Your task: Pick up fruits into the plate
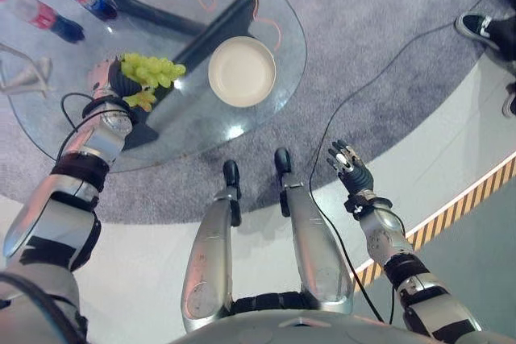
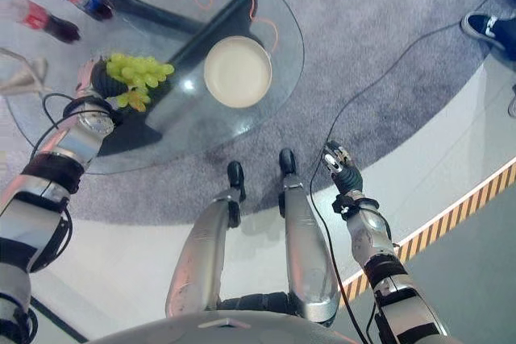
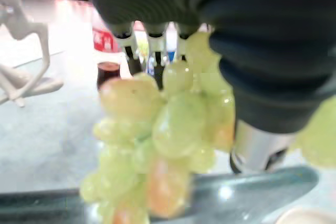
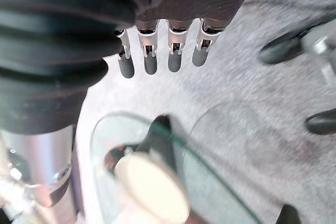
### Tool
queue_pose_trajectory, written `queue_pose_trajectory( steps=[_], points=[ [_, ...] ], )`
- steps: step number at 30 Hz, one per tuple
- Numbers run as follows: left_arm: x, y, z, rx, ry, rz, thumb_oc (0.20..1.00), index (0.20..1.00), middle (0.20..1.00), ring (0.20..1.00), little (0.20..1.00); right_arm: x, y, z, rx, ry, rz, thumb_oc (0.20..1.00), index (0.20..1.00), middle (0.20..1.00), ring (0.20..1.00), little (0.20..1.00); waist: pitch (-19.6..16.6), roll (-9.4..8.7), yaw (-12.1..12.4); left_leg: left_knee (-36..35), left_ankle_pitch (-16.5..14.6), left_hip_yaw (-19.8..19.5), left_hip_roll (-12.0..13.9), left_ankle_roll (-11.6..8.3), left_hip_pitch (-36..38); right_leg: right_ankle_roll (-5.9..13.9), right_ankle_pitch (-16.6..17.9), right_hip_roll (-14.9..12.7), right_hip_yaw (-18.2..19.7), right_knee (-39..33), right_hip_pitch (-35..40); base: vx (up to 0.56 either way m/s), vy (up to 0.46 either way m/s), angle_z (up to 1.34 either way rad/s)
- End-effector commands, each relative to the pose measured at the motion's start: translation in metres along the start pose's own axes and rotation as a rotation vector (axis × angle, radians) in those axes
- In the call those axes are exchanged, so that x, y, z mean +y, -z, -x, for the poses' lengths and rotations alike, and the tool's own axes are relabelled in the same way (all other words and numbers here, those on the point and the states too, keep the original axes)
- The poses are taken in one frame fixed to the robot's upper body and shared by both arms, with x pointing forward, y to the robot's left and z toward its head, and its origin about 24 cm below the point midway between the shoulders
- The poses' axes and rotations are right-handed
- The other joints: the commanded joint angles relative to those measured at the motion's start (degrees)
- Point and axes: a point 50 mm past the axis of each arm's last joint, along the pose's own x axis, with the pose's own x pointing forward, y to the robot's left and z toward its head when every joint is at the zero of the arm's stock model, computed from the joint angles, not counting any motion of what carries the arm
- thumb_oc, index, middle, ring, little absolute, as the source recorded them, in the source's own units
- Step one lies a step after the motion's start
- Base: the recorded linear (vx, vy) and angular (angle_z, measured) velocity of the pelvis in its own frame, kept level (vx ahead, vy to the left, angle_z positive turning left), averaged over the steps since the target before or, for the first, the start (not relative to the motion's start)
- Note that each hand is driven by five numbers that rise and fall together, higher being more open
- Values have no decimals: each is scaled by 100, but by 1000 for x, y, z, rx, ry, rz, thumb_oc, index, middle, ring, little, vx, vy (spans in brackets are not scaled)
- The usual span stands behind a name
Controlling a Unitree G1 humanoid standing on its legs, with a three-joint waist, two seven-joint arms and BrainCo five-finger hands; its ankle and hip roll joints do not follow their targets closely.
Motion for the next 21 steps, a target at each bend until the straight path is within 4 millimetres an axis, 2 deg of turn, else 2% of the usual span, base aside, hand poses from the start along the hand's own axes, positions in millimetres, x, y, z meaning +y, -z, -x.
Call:
queue_pose_trajectory(
  steps=[1,6,10,11,13,16,21],
  points=[
    [21,-8,3,-99,-18,110,200,200,200,200,200,-8,-9,18,-62,-3,58,1000,1000,1000,1000,1000,-381,384,70,-707,-307,-234,-279,100,758,99,-535,116,-353,75,415,76,-55,13],
    [10,-18,19,-209,146,229,200,200,200,200,200,7,-26,18,-124,-99,187,1000,1000,1000,1000,1000,-781,372,181,-1065,-323,-324,-297,58,1405,149,-596,-67,-485,-336,1190,85,-81,17],
    [-2,-29,36,-293,372,349,200,200,200,200,200,16,-47,16,-141,-212,309,1000,1000,1000,1000,1000,-1175,360,275,-1349,-321,-429,-329,47,1879,182,-542,-129,-519,-778,1800,120,-75,16],
    [-8,-34,44,-318,491,386,200,200,200,200,200,19,-54,16,-124,-269,345,1000,1000,1000,1000,1000,-1386,341,311,-1481,-326,-421,-315,38,2115,197,-523,-144,-547,-963,2093,147,-86,14],
    [-12,-37,49,-335,582,415,200,200,200,200,200,20,-59,17,-114,-319,380,1000,1000,1000,1000,1000,-1510,325,333,-1554,-325,-417,-302,33,2252,204,-504,-159,-572,-1063,2260,145,-84,19],
    [-26,-43,65,-357,849,476,200,200,200,200,200,27,-74,17,-58,-467,435,1000,1000,1000,1000,1000,-1895,265,391,-1746,-326,-398,-266,18,2620,234,-438,-193,-630,-1324,2668,137,-87,21],
    [-32,-54,75,-413,1060,505,200,200,200,200,200,38,-85,16,65,-640,415,1000,1000,1000,1000,1000,-2191,209,439,-1916,-348,-314,-226,-9,2942,266,-383,-221,-697,-1542,3000,57,-49,15]
  ],
)
